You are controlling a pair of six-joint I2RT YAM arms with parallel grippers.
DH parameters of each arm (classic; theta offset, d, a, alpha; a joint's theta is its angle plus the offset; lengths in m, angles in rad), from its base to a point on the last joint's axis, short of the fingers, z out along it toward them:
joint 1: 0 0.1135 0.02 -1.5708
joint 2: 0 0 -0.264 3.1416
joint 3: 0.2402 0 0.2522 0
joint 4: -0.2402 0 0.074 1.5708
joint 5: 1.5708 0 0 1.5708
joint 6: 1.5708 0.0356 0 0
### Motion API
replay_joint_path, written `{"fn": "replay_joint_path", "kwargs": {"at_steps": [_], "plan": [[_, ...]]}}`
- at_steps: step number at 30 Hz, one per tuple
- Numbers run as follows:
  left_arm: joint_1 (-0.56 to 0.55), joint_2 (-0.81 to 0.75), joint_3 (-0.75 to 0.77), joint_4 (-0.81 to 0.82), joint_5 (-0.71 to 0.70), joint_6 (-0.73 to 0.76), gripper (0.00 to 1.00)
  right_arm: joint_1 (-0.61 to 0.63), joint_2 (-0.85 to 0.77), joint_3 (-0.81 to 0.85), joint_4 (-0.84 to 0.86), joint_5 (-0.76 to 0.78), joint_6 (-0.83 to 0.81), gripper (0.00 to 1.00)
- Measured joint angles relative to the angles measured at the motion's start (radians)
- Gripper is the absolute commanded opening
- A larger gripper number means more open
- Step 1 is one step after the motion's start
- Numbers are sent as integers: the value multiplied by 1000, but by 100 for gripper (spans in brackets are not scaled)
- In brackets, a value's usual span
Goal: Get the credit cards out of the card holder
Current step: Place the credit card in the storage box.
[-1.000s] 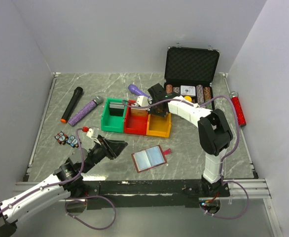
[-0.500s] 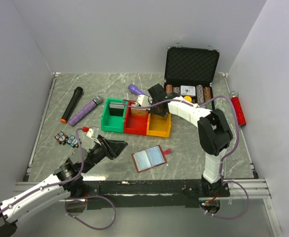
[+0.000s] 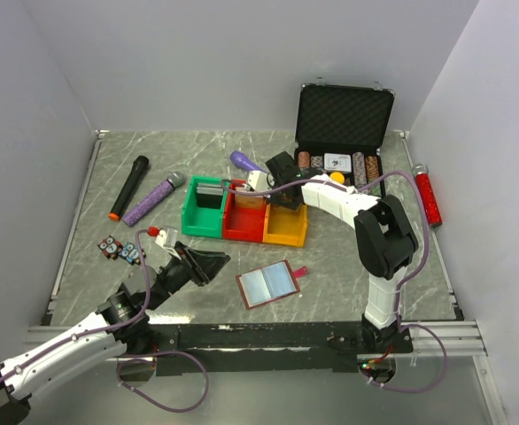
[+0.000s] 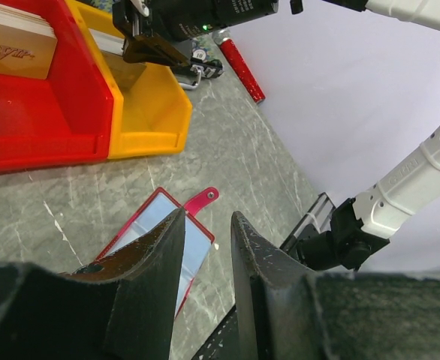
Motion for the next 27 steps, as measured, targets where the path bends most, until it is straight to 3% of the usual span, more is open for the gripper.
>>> {"fn": "replay_joint_path", "kwargs": {"at_steps": [9,16,19,20,22,23,24,25,26,27], "plan": [[0,15,0,9,23,0,37,11,-12,27,-3,41,1,36],[0,27,3,12,33,0,38,17,-87,111,-2,95,20,37],[0,26,15,-8,17,-3,46,37,-149,129,21,127,54,37],[0,26,22,-19,8,-6,57,51,-179,127,31,139,76,38],[0,28,46,-59,-20,-14,72,89,-258,88,85,154,125,52],[0,32,58,-76,-33,-13,76,116,-312,45,124,158,158,53],[0,39,76,-101,-50,-19,87,149,-374,-8,161,160,189,62],[0,49,98,-129,-69,-24,89,182,-433,-61,190,162,214,76],[0,65,128,-168,-93,-31,91,222,-499,-125,223,163,244,100],[0,79,151,-193,-112,-34,93,266,-566,-193,255,163,274,100]]}}
